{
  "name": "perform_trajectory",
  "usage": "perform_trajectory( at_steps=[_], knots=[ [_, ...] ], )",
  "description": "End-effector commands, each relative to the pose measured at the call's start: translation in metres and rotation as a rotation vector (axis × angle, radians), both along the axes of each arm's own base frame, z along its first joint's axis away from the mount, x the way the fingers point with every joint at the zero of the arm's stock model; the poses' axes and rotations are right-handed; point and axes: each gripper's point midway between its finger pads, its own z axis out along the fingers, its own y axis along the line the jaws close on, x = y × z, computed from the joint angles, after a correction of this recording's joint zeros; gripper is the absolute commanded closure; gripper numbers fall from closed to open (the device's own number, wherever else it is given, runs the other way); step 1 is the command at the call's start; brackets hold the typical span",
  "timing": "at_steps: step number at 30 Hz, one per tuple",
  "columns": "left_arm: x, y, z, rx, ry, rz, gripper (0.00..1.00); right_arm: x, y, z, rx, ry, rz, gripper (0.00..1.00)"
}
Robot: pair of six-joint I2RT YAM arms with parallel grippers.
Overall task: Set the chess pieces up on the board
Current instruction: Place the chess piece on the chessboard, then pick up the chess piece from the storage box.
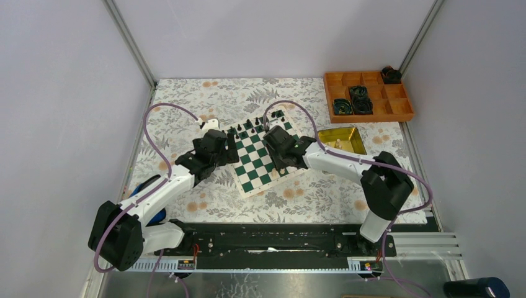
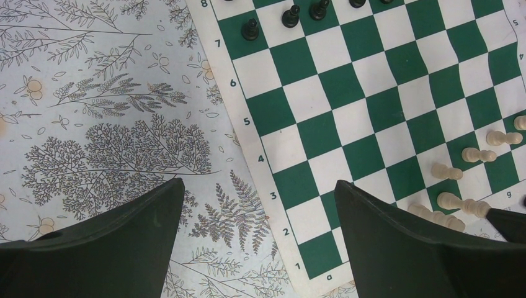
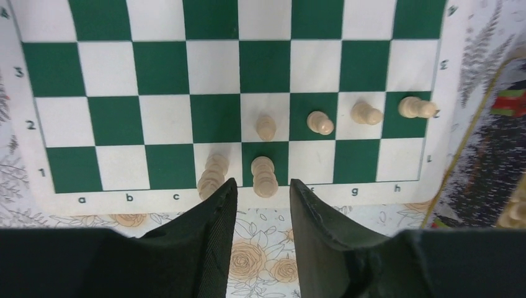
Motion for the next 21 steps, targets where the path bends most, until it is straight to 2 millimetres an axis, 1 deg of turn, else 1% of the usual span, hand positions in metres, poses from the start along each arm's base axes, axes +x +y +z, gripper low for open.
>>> perform_trajectory(
  at_steps=[1, 4, 5, 7, 10, 13, 16, 21],
  knots=[
    [0.007, -0.005, 0.009, -0.01, -0.046, -0.008, 0.01, 0.021, 0.004, 0.077, 0.081, -0.168, -0.055, 0.53],
    [0.008, -0.005, 0.009, -0.007, -0.047, -0.007, 0.01, 0.033, -0.01, 0.095, 0.059, -0.21, -0.106, 0.45],
    [0.007, -0.005, 0.009, -0.008, -0.045, -0.006, 0.01, 0.039, -0.018, 0.1, 0.057, -0.223, -0.134, 0.44],
    [0.007, -0.004, 0.008, -0.004, -0.043, -0.006, 0.01, 0.051, -0.038, 0.107, 0.062, -0.237, -0.201, 0.43],
    [0.007, -0.004, 0.008, -0.002, -0.041, -0.005, 0.01, 0.071, -0.08, 0.111, 0.067, -0.247, -0.322, 0.43],
    [0.007, -0.004, 0.007, -0.001, -0.04, -0.005, 0.01, 0.083, -0.117, 0.107, 0.051, -0.249, -0.417, 0.43],
    [0.007, -0.003, 0.006, 0.001, -0.038, -0.004, 0.01, 0.09, -0.146, 0.095, 0.029, -0.223, -0.495, 0.44],
    [0.007, -0.004, 0.003, 0.005, -0.027, -0.005, 0.01, 0.095, -0.176, 0.07, 0.02, -0.167, -0.585, 0.45]
  ],
)
